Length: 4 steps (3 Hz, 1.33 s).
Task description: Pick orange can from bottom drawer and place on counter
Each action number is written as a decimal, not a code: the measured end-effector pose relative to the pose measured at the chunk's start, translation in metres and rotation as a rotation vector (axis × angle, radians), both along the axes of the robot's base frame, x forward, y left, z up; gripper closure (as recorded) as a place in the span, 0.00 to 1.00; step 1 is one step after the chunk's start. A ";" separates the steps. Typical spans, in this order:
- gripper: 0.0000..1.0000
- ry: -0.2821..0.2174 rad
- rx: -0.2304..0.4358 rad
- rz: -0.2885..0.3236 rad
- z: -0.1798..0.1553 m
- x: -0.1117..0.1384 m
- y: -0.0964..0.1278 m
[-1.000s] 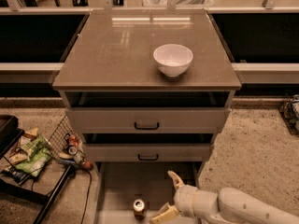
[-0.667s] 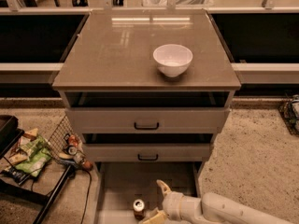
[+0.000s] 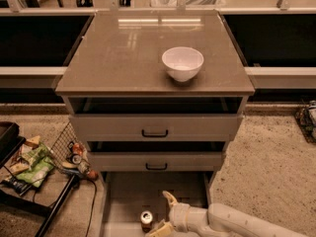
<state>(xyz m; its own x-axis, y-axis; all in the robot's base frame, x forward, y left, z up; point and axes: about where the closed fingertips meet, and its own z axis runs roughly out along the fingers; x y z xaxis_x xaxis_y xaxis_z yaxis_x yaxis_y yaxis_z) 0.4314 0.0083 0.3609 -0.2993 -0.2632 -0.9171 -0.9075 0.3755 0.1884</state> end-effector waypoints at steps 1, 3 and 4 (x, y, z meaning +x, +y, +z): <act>0.00 -0.039 0.016 0.118 -0.078 0.015 0.010; 0.00 -0.098 0.012 0.227 -0.137 0.046 0.007; 0.00 -0.114 0.022 0.262 -0.159 0.050 0.017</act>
Offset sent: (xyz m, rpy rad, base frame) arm 0.0510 0.0009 -0.1596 0.0200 -0.1097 0.2503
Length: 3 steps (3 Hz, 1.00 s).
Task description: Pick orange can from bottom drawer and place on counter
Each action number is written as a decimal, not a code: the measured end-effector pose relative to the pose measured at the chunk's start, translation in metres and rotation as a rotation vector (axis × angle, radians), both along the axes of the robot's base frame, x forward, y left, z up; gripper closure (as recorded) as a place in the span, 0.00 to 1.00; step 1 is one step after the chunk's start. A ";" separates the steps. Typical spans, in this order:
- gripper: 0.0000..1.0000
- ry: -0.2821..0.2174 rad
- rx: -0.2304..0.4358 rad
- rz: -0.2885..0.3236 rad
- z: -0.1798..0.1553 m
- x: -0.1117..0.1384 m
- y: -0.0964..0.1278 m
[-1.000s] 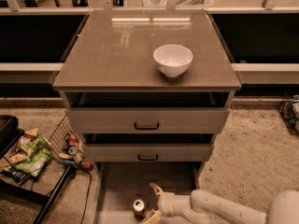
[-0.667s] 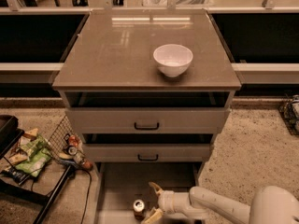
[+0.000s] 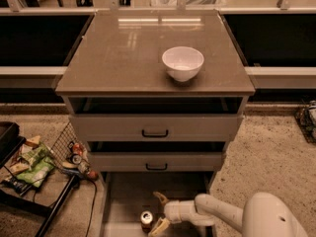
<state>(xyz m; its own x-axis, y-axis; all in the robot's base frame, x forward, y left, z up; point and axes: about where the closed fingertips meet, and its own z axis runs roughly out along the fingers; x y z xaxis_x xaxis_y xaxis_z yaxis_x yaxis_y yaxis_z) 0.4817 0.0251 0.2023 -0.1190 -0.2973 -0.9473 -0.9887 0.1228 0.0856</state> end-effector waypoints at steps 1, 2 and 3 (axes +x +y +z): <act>0.00 -0.009 0.011 0.028 -0.007 -0.007 0.015; 0.18 0.009 0.013 0.050 -0.009 -0.026 0.029; 0.42 0.025 0.012 0.057 -0.004 -0.036 0.038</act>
Offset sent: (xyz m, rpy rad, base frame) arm -0.0480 0.0430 -0.0106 0.0108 0.0305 0.0740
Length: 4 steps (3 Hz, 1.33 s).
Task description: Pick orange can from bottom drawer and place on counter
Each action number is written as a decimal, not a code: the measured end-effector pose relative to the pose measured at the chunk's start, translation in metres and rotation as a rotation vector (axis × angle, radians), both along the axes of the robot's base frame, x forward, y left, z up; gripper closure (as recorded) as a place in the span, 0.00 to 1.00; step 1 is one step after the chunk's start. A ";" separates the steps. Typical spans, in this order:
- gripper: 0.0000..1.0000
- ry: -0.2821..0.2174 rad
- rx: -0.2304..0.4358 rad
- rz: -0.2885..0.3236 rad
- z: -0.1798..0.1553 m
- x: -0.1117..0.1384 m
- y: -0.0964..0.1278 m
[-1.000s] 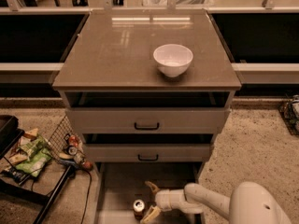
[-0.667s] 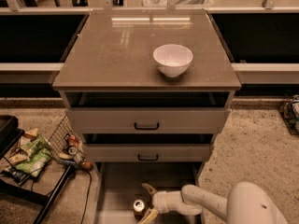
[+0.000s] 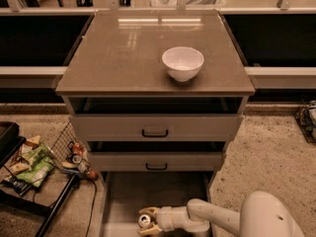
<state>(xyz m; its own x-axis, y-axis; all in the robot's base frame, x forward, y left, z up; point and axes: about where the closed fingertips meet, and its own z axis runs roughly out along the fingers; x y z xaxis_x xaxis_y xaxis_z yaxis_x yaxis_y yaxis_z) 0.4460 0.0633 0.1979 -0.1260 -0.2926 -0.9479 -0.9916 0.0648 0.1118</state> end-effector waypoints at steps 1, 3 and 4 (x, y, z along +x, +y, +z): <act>0.65 0.021 -0.004 -0.009 0.006 -0.002 0.009; 1.00 0.131 -0.020 -0.135 0.080 0.011 0.012; 1.00 0.249 -0.017 -0.132 0.155 0.003 0.006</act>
Offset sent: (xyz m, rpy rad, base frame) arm 0.0121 0.0226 0.0610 -0.0321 0.0925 -0.1357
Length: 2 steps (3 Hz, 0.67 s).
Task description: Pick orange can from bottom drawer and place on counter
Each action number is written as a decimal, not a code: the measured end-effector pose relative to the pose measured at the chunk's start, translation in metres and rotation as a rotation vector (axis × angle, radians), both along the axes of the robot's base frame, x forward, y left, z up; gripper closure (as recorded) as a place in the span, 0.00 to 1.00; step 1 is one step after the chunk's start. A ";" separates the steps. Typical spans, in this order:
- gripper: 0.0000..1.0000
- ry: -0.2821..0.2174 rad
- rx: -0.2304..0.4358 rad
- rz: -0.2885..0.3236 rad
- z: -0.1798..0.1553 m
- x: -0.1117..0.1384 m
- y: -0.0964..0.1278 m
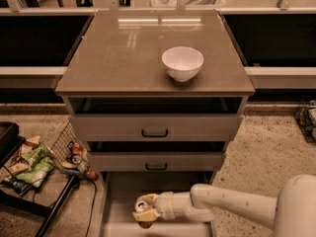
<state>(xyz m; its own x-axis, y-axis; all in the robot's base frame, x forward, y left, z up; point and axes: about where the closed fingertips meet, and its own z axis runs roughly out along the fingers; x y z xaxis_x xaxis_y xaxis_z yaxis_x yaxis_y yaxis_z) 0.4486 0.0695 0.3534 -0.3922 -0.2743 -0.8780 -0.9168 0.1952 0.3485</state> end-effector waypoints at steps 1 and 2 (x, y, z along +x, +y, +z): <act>1.00 0.090 0.042 -0.001 0.086 0.004 -0.017; 1.00 0.083 0.068 -0.052 0.184 0.028 -0.043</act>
Offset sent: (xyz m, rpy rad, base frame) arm 0.0778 -0.0923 0.3405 0.0676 -0.0102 -0.1379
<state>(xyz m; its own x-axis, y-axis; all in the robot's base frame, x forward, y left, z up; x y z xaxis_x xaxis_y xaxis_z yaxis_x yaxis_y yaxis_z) 0.4767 0.0263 0.5375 -0.4760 -0.1924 -0.8581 -0.8737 0.2147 0.4365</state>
